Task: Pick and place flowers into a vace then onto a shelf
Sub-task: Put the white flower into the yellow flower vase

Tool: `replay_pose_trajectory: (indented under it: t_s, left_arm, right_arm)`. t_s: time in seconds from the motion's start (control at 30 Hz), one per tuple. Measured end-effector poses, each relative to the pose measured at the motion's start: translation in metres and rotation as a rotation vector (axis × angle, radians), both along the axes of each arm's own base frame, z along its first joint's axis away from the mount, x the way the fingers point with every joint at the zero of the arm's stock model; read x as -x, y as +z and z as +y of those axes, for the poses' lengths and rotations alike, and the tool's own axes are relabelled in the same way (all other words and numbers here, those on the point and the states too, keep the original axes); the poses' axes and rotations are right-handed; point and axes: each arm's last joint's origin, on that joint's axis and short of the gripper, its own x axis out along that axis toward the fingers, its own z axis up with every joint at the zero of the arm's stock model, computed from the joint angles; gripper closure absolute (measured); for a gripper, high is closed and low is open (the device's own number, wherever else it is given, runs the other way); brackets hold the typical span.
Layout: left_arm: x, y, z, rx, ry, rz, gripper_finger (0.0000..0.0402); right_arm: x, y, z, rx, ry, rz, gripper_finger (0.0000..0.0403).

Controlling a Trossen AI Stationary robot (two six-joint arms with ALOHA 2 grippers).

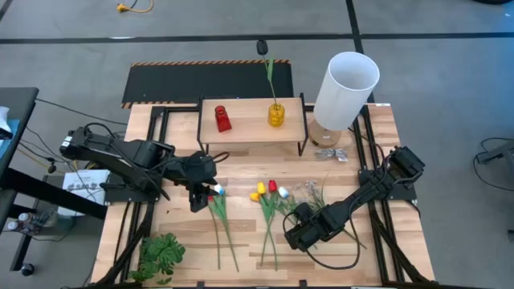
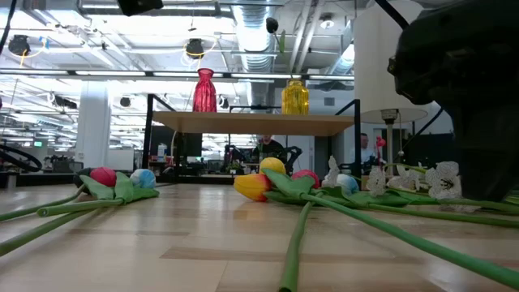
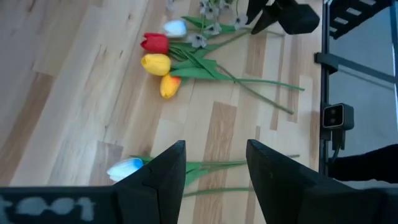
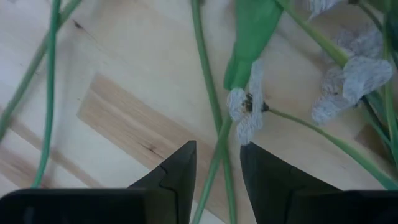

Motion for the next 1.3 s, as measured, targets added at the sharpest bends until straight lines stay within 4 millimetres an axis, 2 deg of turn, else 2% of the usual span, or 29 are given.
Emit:
replay_pose_trajectory:
  t_s: [0.2, 0.7, 0.9, 1.1, 1.3]
  left_arm:
    - [-0.009, -0.006, -0.003, -0.002, -0.004, 0.012, 0.0244]
    - [-0.011, -0.001, -0.003, 0.011, 0.006, -0.042, 0.0244]
    - [-0.011, -0.001, -0.004, 0.006, 0.009, -0.043, 0.0244]
    - [-0.011, -0.001, -0.004, 0.005, 0.008, -0.043, 0.0244]
    - [-0.011, -0.001, -0.004, 0.016, -0.004, -0.039, 0.0244]
  right_arm:
    - [-0.003, 0.0, -0.006, 0.022, -0.002, -0.008, 0.0301]
    - [-0.001, -0.006, -0.012, 0.05, 0.017, 0.018, 0.0396]
    - [-0.001, -0.004, -0.011, 0.056, 0.047, 0.009, 0.0401]
    - [-0.011, 0.011, -0.005, 0.041, 0.097, -0.037, 0.0402]
    - [-0.019, 0.038, 0.003, 0.06, 0.176, -0.037, 0.0403]
